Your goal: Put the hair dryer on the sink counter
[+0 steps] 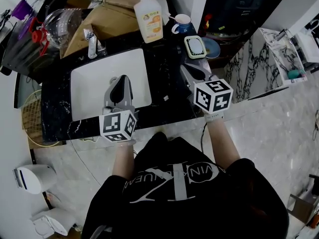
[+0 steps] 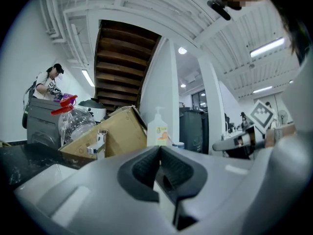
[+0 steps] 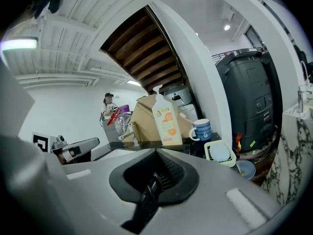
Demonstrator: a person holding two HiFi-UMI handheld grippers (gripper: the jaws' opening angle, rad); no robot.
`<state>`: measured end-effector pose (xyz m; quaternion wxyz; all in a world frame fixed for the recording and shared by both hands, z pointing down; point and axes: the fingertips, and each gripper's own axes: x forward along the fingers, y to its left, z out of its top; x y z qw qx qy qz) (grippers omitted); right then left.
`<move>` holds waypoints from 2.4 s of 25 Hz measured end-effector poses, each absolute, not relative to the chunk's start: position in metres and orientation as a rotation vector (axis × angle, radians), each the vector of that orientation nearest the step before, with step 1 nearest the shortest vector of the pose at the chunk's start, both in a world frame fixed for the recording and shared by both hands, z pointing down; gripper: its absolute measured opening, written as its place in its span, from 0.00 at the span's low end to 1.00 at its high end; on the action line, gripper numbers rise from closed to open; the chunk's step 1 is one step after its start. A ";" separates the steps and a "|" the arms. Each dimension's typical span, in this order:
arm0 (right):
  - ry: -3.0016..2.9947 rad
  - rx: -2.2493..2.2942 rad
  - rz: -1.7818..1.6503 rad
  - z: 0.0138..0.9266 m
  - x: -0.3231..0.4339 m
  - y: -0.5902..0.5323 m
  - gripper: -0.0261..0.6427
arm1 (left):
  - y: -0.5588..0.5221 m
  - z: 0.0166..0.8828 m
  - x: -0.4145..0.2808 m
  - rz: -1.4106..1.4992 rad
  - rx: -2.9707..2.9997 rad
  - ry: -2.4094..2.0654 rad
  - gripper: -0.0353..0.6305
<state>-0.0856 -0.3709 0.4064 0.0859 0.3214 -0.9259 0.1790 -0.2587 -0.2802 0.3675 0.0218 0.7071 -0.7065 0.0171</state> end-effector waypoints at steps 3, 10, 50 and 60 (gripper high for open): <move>-2.779 0.972 0.506 0.399 -0.084 -0.371 0.05 | -0.279 0.362 -0.260 0.047 2.192 -2.205 0.05; -2.820 1.007 0.395 0.382 -0.078 -0.368 0.05 | -0.278 0.350 -0.264 0.019 2.193 -2.236 0.05; -2.899 1.075 0.205 0.349 -0.076 -0.383 0.04 | -0.289 0.338 -0.282 -0.003 2.157 -2.275 0.05; -2.892 1.068 0.191 0.354 -0.082 -0.385 0.05 | -0.287 0.341 -0.288 0.011 2.146 -2.278 0.05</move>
